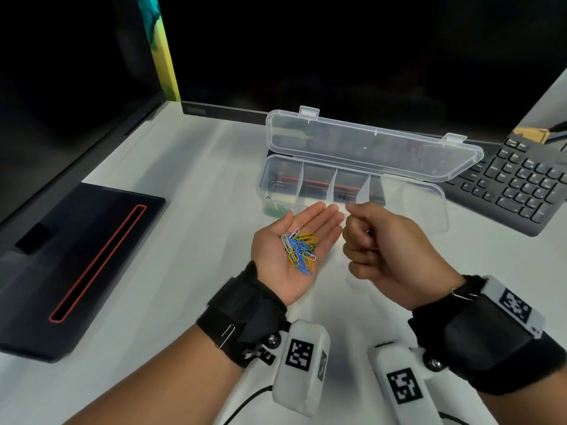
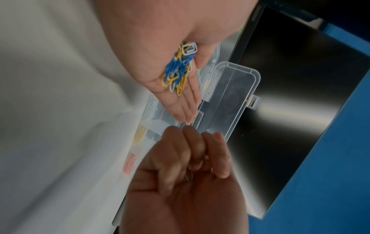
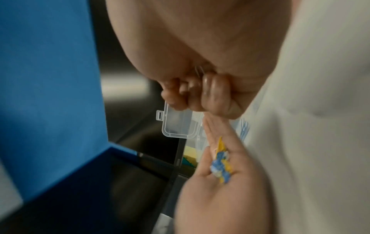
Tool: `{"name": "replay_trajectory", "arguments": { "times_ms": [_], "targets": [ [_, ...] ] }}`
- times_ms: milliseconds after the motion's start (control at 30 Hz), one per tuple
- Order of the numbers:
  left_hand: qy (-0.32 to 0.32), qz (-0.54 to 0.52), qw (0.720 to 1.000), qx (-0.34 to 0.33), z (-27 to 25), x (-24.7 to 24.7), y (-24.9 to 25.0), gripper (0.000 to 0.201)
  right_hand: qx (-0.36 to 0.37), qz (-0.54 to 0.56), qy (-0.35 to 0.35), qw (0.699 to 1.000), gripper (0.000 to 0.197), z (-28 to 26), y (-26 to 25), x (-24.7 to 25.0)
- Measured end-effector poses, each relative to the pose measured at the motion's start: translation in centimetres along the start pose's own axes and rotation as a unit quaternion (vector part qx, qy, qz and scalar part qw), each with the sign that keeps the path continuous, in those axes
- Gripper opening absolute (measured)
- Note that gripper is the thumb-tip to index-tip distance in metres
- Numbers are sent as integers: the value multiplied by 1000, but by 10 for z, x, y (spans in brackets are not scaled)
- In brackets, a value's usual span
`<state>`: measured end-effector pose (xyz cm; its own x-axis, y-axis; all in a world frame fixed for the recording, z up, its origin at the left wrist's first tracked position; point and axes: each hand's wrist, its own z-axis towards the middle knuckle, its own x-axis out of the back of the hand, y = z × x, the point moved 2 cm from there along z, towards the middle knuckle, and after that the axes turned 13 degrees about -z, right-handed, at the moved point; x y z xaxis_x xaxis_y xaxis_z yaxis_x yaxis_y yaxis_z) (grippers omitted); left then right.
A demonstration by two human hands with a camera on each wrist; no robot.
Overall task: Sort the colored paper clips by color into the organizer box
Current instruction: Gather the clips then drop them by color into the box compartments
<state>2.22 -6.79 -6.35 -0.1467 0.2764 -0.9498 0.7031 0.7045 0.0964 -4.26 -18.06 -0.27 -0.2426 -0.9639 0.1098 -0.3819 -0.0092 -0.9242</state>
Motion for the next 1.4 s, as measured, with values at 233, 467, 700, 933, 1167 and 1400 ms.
{"name": "replay_trajectory", "arguments": {
  "times_ms": [233, 467, 700, 933, 1167, 1400],
  "targets": [
    [0, 12, 1000, 8, -1, 0, -2, 45, 201, -471, 45, 858, 1, -9, 0, 0],
    [11, 18, 1000, 11, -2, 1, -5, 44, 251, -593, 36, 764, 7, -11, -8, -11],
    [6, 2, 1000, 0, -1, 0, -3, 44, 201, -481, 48, 852, 7, -11, -9, -3],
    [3, -4, 1000, 8, -3, -3, -4, 44, 74, -254, 3, 964, 28, -10, -17, 7],
    [-3, 15, 1000, 19, -3, -2, -3, 43, -66, 87, -128, 986, 23, 0, -15, 3],
    [-22, 9, 1000, 2, 0, 1, -3, 44, 9, -140, -86, 986, 38, 7, -28, -18]
  ]
}}
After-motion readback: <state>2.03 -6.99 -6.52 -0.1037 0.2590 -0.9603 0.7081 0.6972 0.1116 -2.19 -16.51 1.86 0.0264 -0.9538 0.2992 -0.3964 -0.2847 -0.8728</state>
